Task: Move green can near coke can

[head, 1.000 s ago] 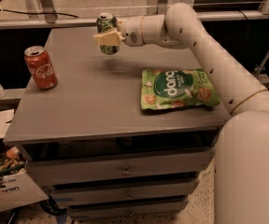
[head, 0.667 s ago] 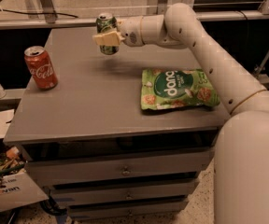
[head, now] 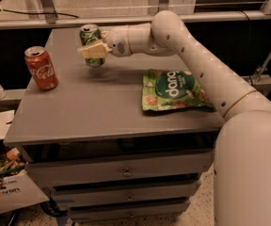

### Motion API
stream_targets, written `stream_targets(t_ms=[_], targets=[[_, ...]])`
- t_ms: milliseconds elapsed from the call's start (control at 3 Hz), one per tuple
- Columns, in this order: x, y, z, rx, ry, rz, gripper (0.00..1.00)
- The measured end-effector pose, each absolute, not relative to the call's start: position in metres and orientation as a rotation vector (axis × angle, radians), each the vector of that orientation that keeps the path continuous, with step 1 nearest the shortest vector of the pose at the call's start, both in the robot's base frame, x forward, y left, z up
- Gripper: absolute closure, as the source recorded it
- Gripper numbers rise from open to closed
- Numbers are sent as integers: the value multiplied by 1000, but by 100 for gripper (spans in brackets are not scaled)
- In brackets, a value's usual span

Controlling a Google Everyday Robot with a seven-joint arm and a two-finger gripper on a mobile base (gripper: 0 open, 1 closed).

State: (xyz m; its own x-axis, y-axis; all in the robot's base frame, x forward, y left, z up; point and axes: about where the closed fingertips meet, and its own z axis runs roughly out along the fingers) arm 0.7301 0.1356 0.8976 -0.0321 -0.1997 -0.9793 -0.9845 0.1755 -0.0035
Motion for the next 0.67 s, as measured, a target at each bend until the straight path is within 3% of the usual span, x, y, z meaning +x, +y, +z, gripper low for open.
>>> stream_targets(t_ms=[667], targets=[[673,193,881,-1369,1359,1135,100]])
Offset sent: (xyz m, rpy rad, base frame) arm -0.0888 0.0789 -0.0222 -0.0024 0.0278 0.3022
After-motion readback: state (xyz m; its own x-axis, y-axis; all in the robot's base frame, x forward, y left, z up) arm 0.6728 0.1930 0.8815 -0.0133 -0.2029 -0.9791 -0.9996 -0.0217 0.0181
